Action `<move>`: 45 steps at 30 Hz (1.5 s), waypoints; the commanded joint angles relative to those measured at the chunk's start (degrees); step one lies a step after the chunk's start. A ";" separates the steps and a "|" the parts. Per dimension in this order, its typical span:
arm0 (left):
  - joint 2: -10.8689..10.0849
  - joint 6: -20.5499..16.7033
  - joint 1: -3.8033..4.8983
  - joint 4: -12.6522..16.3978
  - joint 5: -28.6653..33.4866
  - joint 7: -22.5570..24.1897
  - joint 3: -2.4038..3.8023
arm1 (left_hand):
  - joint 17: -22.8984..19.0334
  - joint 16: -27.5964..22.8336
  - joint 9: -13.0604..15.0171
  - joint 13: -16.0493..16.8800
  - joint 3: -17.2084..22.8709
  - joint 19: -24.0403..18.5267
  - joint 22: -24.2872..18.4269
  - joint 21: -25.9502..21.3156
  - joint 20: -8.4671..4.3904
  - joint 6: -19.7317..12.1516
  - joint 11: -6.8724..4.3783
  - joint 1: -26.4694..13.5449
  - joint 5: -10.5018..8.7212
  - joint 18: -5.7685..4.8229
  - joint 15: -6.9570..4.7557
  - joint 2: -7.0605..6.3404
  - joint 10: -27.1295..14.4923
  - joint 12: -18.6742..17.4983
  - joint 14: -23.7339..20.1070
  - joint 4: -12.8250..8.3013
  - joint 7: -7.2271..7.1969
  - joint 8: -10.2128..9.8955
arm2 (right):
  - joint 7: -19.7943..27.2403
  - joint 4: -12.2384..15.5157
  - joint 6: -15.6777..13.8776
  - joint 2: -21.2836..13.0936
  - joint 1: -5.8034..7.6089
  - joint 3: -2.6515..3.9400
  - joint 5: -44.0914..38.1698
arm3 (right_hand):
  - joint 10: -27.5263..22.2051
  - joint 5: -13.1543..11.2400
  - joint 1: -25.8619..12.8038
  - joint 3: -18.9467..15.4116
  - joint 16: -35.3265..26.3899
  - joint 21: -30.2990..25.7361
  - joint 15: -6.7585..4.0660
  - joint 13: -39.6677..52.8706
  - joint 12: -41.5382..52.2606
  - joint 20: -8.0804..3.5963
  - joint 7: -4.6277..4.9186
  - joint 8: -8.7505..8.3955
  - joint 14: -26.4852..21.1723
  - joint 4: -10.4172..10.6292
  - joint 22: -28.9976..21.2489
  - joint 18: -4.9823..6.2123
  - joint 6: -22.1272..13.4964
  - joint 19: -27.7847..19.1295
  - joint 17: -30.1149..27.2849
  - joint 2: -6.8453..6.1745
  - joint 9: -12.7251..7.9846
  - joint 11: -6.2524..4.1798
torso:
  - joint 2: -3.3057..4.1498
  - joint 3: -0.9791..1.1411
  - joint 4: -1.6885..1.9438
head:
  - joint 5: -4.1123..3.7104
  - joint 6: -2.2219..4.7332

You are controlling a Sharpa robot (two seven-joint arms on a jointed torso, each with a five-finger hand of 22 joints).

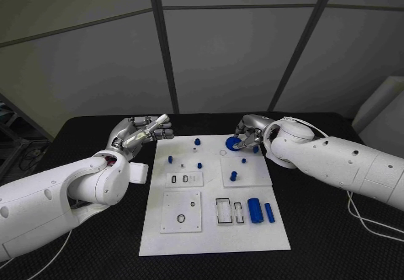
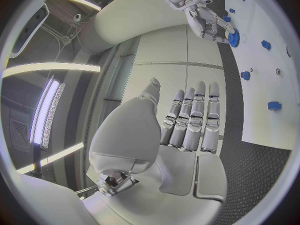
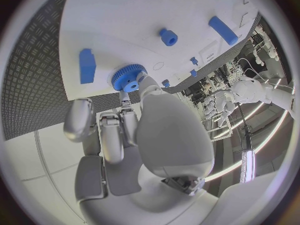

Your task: Assemble the parts on the task board

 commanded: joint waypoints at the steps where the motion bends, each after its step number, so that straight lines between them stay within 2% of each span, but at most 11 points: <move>1: 0.11 0.79 0.08 0.02 -0.41 -0.05 0.05 | 0.08 -0.32 0.01 0.05 -0.09 -0.22 -0.08 -0.19 0.08 0.45 -0.10 -0.31 -0.18 0.39 0.24 0.40 0.46 -0.06 0.12 -0.36 0.10 -0.35 | 0.77 0.52 -2.47 0.00 0.01 -0.05 -1.21 | 0.83 -1.97 1.23 1.83 0.32 0.56 -0.51 5.29 0.85 -0.41 -1.00 1.03 5.86 -0.57 0.58 -0.95 2.46 0.55 14.67 1.73 0.52 -0.54 | -0.03 0.01 0.02 | 0.15 -0.12; 6: 0.09 0.81 0.08 -0.05 -0.41 -0.08 0.05 | 0.09 -0.37 -0.01 0.03 -0.09 -0.23 -0.10 -0.19 0.08 0.42 -0.07 -0.37 -0.17 0.39 0.25 0.49 0.41 -0.12 0.13 -0.35 0.14 -0.41 | 1.68 2.58 -6.23 -0.22 0.00 -0.05 -2.39 | 1.43 -0.45 1.54 3.34 0.39 0.97 -1.04 6.14 1.46 -0.95 -1.59 1.14 5.90 -1.16 1.29 -1.08 3.98 0.90 14.83 2.03 0.53 -1.11 | -0.03 0.08 -0.03 | 0.28 0.00; 10: 0.04 0.80 0.08 -0.14 -0.41 -0.06 0.05 | 0.09 -0.37 -0.01 0.03 -0.09 -0.23 -0.10 -0.19 0.08 0.42 -0.07 -0.37 -0.17 0.39 0.25 0.49 0.41 -0.12 0.13 -0.35 0.14 -0.41 | 1.83 5.58 -9.07 -0.37 -0.01 -0.04 -5.11 | 1.58 0.05 1.46 3.77 0.46 1.17 -1.15 6.37 1.62 -1.09 -1.69 1.01 5.94 -1.36 1.66 -1.16 4.25 1.09 15.01 1.85 0.47 -1.20 | -0.06 0.04 0.00 | 0.31 0.07; 17: 0.10 0.81 0.08 -0.18 -0.41 -0.04 0.05 | 0.09 -0.37 -0.01 0.03 -0.09 -0.23 -0.10 -0.19 0.08 0.42 -0.07 -0.37 -0.17 0.39 0.25 0.49 0.41 -0.12 0.13 -0.35 0.14 -0.41 | 1.39 8.73 -10.54 1.49 0.00 -0.03 -9.95 | 1.73 0.25 1.26 4.01 0.49 1.37 -1.20 6.58 1.76 -1.17 -1.71 0.87 5.96 -1.49 2.04 -1.24 4.40 1.29 15.09 1.50 0.41 -1.25 | -0.05 -0.03 0.06 | 0.36 0.20; 26: 0.25 0.83 0.08 -0.20 -0.41 -0.09 0.06 | 0.09 -0.37 -0.01 0.03 -0.09 -0.23 -0.10 -0.19 0.08 0.42 -0.07 -0.37 -0.17 0.39 0.25 0.49 0.41 -0.12 0.13 -0.35 0.14 -0.41 | 1.00 7.05 -9.35 6.08 0.01 -0.16 -11.38 | 1.58 0.15 0.98 4.31 0.49 1.36 -1.21 6.39 1.58 -1.22 -1.62 0.49 5.96 -1.54 2.01 -1.24 4.21 1.25 15.09 1.26 0.26 -1.20 | 0.04 -0.04 0.12 | 0.57 0.18; 38: 0.51 0.89 0.09 -0.31 -0.41 -0.11 0.06 | 0.10 -0.45 -0.02 0.02 -0.07 -0.25 -0.11 -0.19 0.09 0.43 -0.06 -0.37 -0.17 0.39 0.26 0.60 0.40 -0.17 0.14 -0.39 0.14 -0.47 | 1.17 3.25 -6.22 10.60 0.02 -1.70 -11.61 | 1.48 0.18 0.75 4.66 0.49 1.33 -1.16 6.29 1.47 -1.22 -1.50 0.14 5.96 -1.58 1.97 -1.24 4.01 1.20 15.09 1.14 0.11 -1.11 | -0.01 0.00 0.11 | 0.82 -0.04; 45: 0.56 0.88 0.09 -0.32 -0.41 -0.11 0.06 | 0.10 -0.45 -0.02 0.02 -0.07 -0.25 -0.11 -0.19 0.09 0.43 -0.06 -0.37 -0.17 0.39 0.26 0.60 0.40 -0.17 0.14 -0.39 0.14 -0.47 | 1.14 2.02 -4.49 11.74 0.01 -2.16 -11.62 | 1.41 0.17 0.40 4.89 0.49 1.30 -1.09 6.24 1.40 -1.19 -1.39 -0.13 5.96 -1.54 1.91 -1.23 3.91 1.14 15.09 1.03 0.00 -1.02 | 0.01 0.05 0.04 | 0.94 -0.18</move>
